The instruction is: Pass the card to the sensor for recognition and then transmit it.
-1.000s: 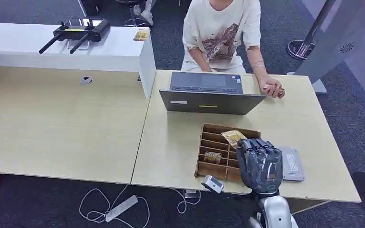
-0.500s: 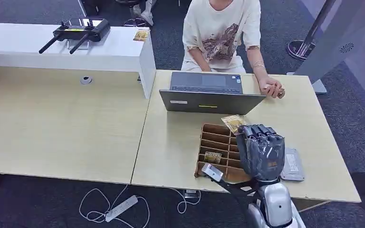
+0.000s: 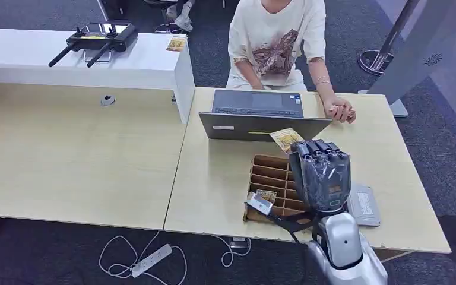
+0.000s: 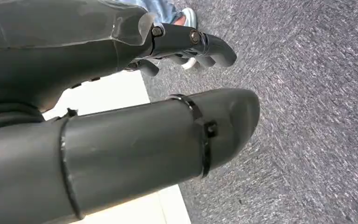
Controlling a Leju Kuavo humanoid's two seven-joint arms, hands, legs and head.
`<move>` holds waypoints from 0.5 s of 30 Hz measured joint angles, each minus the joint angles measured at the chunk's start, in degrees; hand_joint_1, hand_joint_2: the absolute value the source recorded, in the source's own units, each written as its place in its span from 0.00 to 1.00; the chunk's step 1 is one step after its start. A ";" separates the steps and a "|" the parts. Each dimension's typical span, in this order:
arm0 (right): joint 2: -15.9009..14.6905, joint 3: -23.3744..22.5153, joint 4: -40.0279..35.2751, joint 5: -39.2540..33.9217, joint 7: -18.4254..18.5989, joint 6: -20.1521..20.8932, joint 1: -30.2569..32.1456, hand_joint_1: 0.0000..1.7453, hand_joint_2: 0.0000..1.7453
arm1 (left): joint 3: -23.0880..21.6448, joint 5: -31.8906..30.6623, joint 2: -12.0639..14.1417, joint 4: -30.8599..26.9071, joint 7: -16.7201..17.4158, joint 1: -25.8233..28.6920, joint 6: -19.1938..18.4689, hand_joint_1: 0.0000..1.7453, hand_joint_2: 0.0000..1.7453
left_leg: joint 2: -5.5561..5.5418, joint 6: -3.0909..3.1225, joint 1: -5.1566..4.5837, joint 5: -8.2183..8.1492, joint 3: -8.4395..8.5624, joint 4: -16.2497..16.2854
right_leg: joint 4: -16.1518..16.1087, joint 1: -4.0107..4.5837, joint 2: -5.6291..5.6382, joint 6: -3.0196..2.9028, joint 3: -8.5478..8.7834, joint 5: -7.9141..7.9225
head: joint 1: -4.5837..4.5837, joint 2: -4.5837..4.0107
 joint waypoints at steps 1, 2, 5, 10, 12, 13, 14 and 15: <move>-0.48 0.61 0.26 0.00 0.55 0.07 -0.77 1.00 1.00 | 0.00 -0.15 0.00 0.00 -0.02 0.00 0.00 0.00 0.00 | 0.00 0.00 0.00 0.00 0.00 0.00 | 0.00 0.00 0.00 0.00 0.00 0.00 | 0.00 0.00; -0.83 1.19 0.66 0.00 1.10 0.29 -1.63 1.00 1.00 | 0.00 -0.22 0.00 0.00 -0.02 0.00 0.00 0.00 0.00 | 0.00 0.00 0.00 0.00 0.00 0.00 | 0.00 0.00 0.00 0.00 0.00 0.01 | 0.00 0.00; -1.66 2.32 1.88 0.00 1.78 0.48 -4.02 1.00 1.00 | 0.00 -0.55 0.00 0.00 -0.20 -0.01 0.00 0.00 0.00 | 0.00 0.00 0.00 0.00 0.00 0.01 | 0.00 0.00 0.00 0.00 0.00 0.02 | 0.00 0.00; -2.23 3.13 3.96 0.00 1.80 1.38 -7.38 1.00 1.00 | 0.00 -0.77 0.00 0.00 -0.57 -0.03 0.00 0.00 0.00 | 0.00 -0.01 0.00 0.01 0.00 0.01 | 0.01 0.00 0.00 0.00 0.00 0.02 | 0.00 0.00; -2.32 3.26 4.72 0.00 1.69 1.38 -8.53 1.00 1.00 | 0.00 -0.83 0.00 0.00 -0.68 -0.05 0.02 0.00 0.00 | 0.00 -0.01 0.00 0.01 0.00 0.01 | 0.01 0.00 0.00 0.00 0.00 0.02 | 0.00 0.00; -2.34 3.28 5.00 0.00 1.56 1.44 -8.97 1.00 1.00 | 0.00 -0.94 0.00 0.00 -0.87 -0.04 0.02 0.00 0.00 | 0.00 -0.01 0.00 0.01 0.00 0.01 | 0.01 0.00 -0.01 0.00 0.00 0.02 | 0.02 0.00; -2.34 3.35 5.40 0.00 1.38 1.71 -9.51 1.00 1.00 | 0.00 -1.01 0.00 0.00 -1.05 -0.04 0.00 0.00 0.00 | -0.01 -0.01 0.00 0.01 0.00 0.01 | 0.01 0.00 0.00 0.00 -0.01 0.02 | -0.02 0.00; -2.34 3.39 5.81 0.00 1.27 1.92 -10.02 1.00 1.00 | 0.00 -1.05 0.00 0.00 -1.07 -0.05 0.00 0.00 0.00 | 0.00 -0.01 0.00 0.01 0.00 0.01 | 0.01 0.00 0.00 0.00 0.00 0.02 | 0.00 0.00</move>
